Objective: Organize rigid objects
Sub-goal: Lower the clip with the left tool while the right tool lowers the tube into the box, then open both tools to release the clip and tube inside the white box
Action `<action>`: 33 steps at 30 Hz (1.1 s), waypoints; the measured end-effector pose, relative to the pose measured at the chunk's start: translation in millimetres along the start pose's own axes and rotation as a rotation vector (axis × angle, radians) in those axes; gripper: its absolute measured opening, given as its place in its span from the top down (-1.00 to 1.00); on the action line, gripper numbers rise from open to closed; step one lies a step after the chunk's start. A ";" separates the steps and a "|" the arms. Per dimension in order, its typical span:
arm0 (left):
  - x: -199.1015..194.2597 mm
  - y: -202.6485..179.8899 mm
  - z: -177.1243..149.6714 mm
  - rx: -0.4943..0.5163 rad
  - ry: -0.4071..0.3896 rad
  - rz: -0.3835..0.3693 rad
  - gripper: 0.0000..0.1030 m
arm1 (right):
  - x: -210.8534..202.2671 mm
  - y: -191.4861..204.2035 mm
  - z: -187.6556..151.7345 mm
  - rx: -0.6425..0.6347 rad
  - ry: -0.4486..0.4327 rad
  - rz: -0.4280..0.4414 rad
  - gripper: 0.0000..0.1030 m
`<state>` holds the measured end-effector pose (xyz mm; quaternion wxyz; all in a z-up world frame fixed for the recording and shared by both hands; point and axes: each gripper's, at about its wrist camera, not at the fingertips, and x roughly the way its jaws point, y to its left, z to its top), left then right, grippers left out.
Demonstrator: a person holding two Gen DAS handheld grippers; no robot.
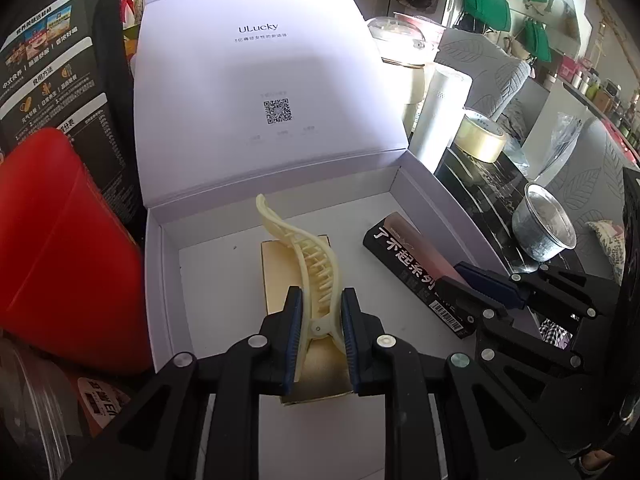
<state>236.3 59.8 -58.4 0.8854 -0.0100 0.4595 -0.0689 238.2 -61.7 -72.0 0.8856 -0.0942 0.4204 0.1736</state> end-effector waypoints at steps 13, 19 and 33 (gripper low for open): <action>0.0 -6.2 2.3 0.026 0.019 0.084 0.62 | 0.0 0.3 1.7 -0.003 0.004 -0.008 0.57; -2.7 -4.3 1.9 0.022 0.040 0.084 0.62 | -9.7 -3.4 4.7 0.022 -0.011 0.006 0.53; -20.7 -2.0 5.7 0.007 0.008 0.114 0.62 | -41.7 -11.7 10.0 0.042 -0.046 -0.019 0.28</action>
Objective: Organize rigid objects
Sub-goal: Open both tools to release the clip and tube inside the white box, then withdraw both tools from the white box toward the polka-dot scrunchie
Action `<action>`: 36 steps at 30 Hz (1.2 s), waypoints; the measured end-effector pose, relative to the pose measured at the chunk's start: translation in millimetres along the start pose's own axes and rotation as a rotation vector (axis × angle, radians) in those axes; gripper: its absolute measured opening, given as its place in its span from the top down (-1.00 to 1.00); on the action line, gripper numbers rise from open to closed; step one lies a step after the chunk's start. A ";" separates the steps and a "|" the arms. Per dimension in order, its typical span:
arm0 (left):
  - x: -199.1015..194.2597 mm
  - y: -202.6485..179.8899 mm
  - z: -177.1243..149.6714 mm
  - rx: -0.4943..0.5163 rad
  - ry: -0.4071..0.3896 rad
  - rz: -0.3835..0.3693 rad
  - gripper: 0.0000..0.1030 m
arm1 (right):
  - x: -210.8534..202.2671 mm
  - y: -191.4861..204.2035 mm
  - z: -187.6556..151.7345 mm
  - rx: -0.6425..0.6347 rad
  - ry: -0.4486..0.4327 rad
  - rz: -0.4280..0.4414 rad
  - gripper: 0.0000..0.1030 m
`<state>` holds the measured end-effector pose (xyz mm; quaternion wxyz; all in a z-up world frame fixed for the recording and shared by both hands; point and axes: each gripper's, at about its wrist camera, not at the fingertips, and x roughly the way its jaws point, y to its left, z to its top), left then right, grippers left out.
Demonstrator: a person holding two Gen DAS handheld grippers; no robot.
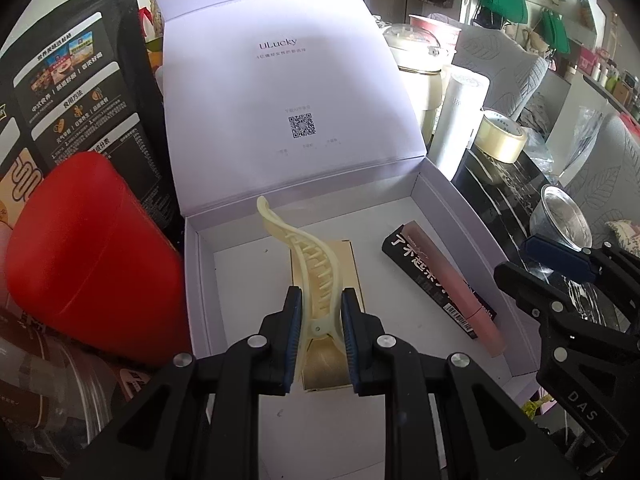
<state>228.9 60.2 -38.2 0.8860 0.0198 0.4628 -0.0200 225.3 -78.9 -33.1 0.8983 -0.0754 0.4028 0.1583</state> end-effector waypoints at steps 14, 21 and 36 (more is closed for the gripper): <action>-26.7 3.2 2.5 -0.018 -0.050 -0.003 0.62 | -30.4 -1.9 3.6 -0.005 -0.055 -0.033 0.28; -55.6 -4.7 2.0 -0.001 -0.104 -0.008 0.62 | -59.3 -3.0 1.9 0.002 -0.099 -0.046 0.28; -110.8 -29.7 -9.9 0.045 -0.196 0.005 0.61 | -123.4 -6.9 -17.3 0.008 -0.155 -0.079 0.00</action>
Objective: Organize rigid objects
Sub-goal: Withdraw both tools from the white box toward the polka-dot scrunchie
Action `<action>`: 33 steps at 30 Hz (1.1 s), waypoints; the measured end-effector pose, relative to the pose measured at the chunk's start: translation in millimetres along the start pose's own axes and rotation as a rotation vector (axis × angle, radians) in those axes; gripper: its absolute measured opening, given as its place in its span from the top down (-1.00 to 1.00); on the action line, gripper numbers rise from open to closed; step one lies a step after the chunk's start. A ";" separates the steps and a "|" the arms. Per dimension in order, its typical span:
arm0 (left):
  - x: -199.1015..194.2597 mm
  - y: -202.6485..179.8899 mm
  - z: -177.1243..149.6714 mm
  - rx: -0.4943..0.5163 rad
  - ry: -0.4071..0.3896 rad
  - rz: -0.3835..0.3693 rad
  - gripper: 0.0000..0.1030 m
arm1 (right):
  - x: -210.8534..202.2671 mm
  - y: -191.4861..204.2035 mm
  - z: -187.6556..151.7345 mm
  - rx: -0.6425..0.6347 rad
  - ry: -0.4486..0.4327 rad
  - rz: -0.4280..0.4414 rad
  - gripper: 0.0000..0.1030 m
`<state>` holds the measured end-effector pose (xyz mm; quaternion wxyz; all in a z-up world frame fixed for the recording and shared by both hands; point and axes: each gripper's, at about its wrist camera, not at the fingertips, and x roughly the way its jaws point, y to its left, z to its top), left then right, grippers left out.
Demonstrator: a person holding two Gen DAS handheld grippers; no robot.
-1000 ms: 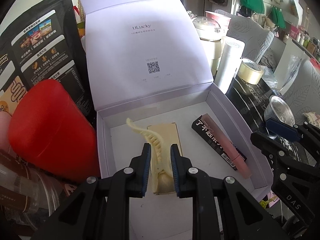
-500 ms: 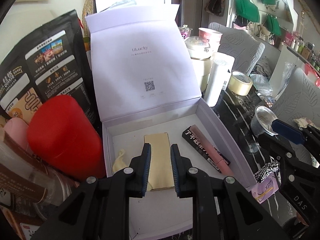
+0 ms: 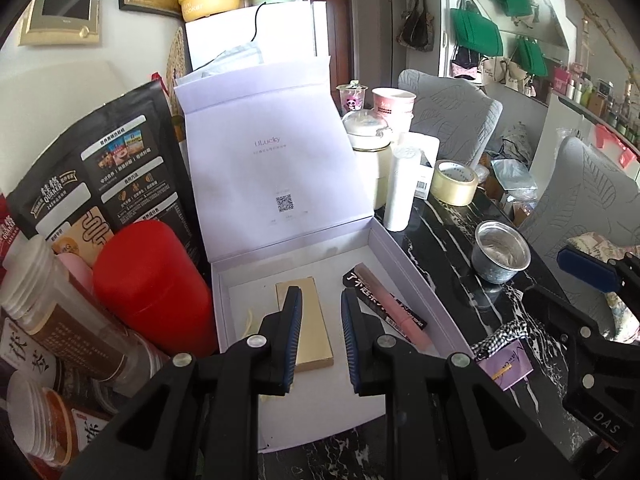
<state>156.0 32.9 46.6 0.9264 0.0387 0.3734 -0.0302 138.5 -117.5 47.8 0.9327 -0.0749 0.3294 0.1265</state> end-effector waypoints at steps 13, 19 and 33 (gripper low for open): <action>-34.4 -24.7 -22.6 0.049 -0.023 -0.039 -1.00 | -50.4 -12.2 -26.8 0.017 -0.023 -0.056 -0.18; -49.0 -32.7 -38.0 0.054 -0.023 -0.067 -1.00 | -70.9 -13.2 -39.9 0.020 -0.040 -0.060 -0.22; -67.3 -52.9 -75.9 0.111 -0.026 -0.102 -1.00 | -92.2 -20.7 -87.2 0.069 -0.008 -0.069 -0.24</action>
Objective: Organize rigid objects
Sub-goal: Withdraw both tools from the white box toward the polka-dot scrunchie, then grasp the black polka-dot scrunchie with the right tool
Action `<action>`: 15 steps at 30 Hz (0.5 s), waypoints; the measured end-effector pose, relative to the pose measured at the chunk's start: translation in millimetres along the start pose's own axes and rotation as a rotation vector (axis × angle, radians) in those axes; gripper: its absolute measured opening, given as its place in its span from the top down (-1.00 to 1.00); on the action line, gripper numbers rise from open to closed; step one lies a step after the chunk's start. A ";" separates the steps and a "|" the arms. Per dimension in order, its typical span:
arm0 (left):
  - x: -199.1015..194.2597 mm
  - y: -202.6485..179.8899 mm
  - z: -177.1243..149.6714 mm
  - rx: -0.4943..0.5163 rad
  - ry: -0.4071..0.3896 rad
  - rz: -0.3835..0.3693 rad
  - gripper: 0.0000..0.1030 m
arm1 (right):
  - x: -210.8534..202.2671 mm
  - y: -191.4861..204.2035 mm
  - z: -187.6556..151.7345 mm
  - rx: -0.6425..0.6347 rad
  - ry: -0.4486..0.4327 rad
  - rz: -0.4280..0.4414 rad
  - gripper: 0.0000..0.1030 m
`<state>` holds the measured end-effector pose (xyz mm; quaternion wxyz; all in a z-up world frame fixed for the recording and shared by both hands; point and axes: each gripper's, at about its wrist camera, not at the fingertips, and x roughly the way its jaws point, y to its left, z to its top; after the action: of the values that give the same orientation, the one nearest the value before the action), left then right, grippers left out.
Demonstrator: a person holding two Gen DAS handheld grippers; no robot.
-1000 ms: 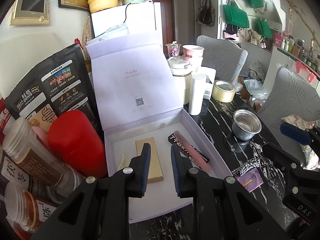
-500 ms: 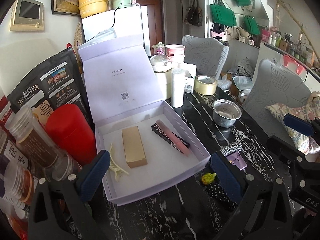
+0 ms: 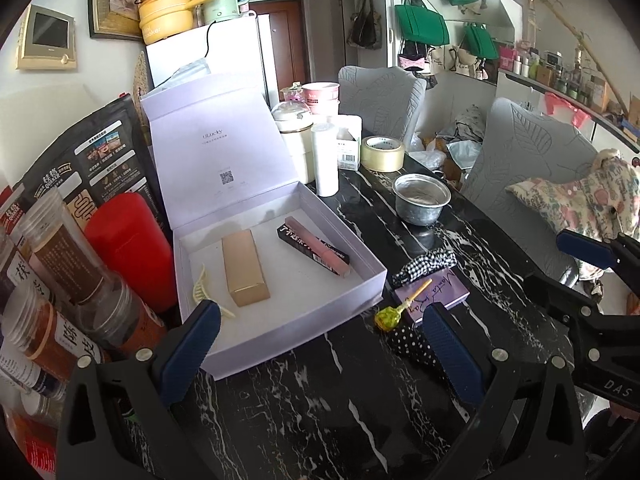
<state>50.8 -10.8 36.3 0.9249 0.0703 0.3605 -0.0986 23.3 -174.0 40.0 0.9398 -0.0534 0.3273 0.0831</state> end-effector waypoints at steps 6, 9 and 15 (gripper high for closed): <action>-3.3 0.0 -15.6 -0.011 0.014 -0.026 -1.00 | 2.3 -1.5 -17.6 0.021 0.029 0.018 -0.24; -0.1 -0.7 -23.8 -0.008 0.032 -0.011 -1.00 | 4.6 -1.4 -26.2 0.040 0.036 0.028 -0.24; 7.6 0.3 -38.8 -0.015 0.066 -0.026 -1.00 | 14.1 2.9 -47.6 0.057 0.068 0.057 -0.24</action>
<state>31.0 -3.7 2.8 0.9116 0.0619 0.3924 -0.1058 4.8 -176.8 -6.0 0.9265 -0.0201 0.3625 0.0988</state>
